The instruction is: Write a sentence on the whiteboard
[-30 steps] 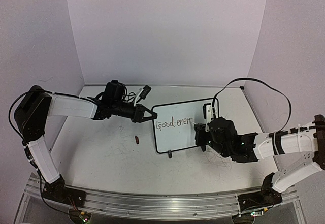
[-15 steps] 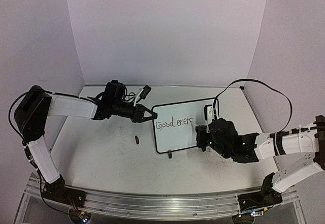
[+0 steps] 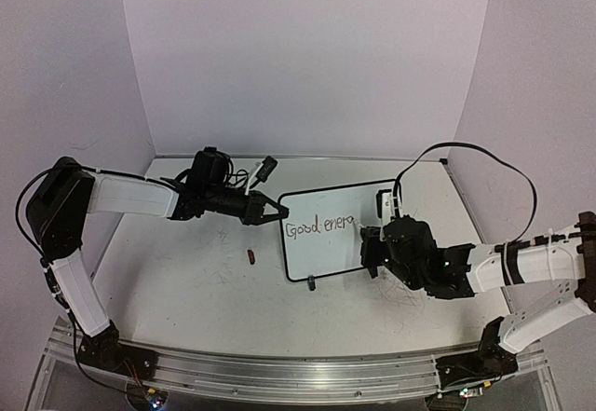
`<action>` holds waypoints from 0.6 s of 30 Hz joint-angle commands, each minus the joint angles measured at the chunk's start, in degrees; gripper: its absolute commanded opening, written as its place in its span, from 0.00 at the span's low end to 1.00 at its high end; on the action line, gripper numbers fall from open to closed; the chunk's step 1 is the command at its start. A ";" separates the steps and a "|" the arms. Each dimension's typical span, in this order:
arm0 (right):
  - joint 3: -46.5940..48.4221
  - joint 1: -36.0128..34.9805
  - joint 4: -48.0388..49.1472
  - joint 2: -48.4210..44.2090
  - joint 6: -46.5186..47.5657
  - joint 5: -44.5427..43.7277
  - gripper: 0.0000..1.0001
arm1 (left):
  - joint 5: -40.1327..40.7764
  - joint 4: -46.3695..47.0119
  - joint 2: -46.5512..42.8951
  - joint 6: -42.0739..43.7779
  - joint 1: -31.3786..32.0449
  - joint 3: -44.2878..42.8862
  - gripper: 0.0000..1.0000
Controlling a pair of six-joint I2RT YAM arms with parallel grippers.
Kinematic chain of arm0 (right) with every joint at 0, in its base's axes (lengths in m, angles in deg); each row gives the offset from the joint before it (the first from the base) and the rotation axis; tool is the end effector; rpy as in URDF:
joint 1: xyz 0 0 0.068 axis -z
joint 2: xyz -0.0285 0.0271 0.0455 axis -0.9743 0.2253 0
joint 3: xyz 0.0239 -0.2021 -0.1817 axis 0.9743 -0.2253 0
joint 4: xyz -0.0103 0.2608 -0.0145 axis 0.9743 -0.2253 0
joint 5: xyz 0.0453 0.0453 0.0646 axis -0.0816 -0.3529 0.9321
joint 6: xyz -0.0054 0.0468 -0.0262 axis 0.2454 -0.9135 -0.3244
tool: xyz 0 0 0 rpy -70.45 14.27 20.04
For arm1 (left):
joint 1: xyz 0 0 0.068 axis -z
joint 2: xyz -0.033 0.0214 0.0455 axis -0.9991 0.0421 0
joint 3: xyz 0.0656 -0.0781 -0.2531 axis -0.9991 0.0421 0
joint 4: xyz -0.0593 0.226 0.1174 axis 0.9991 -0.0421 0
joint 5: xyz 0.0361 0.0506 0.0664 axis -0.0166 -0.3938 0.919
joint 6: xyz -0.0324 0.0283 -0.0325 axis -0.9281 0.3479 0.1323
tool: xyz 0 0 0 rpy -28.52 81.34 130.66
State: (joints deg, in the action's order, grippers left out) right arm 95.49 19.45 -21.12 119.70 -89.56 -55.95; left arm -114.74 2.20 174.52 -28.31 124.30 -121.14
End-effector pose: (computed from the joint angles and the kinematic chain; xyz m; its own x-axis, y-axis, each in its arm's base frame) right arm 0.1634 0.2239 0.2106 -0.4035 0.0373 -0.9142 -0.3575 0.9133 0.1951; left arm 0.2946 -0.2509 0.2168 -0.5373 0.2386 -0.8089 0.8387 0.2517 -0.4829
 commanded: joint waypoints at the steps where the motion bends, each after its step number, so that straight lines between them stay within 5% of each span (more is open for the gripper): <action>1: 1.71 0.33 2.35 0.55 1.03 -2.20 0.00 | 2.96 -2.92 -1.49 1.59 0.29 0.51 0.00; 18: -1.77 0.25 -1.34 -1.28 -2.67 1.46 0.00 | 2.87 -2.92 -1.39 1.51 0.29 0.40 0.00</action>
State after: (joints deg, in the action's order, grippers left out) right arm 94.81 19.47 -21.39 119.58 -90.29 -55.24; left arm -114.72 2.20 174.52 -28.32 124.30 -121.14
